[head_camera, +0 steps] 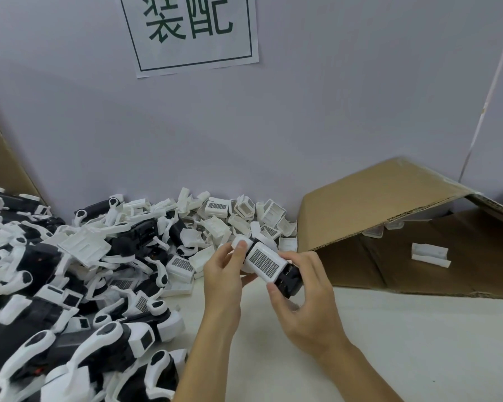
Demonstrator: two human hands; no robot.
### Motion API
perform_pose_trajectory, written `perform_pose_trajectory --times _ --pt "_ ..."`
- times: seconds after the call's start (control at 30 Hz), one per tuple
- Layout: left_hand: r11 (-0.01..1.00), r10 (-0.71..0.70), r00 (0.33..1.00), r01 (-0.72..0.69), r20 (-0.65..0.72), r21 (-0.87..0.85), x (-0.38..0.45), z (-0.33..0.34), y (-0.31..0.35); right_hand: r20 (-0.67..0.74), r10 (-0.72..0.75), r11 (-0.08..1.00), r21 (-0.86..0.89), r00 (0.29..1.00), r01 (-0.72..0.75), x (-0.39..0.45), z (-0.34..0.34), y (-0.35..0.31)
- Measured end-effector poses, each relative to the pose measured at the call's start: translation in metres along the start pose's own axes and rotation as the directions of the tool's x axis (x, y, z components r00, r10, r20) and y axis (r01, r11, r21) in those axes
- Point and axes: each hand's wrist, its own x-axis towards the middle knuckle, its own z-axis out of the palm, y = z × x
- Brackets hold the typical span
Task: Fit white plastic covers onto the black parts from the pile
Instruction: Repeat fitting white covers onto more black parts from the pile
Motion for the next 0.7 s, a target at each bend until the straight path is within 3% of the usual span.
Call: perform_pose_trajectory --times 0.3,0.43,0.6,0.7 --pt "1.0 0.028 0.989 -0.03 -0.146 -0.008 0.001 -0.002 -0.007 0.025 0.019 0.984 -0.176 1.0 -0.015 0.002 -0.003 0.004" --pt "1.0 -0.008 0.97 0.012 -0.243 0.015 0.0 -0.005 -0.008 0.086 0.101 0.967 -0.242 0.991 -0.078 0.002 -0.003 0.007" --pt "0.985 -0.003 0.949 0.058 -0.314 0.164 0.001 -0.006 -0.005 -0.02 0.283 0.948 -0.149 0.959 -0.282 0.002 0.002 0.014" --pt "0.973 0.059 0.936 0.024 -0.346 0.23 0.0 -0.005 -0.005 -0.053 0.428 0.904 0.028 0.902 -0.427 0.007 0.0 0.011"
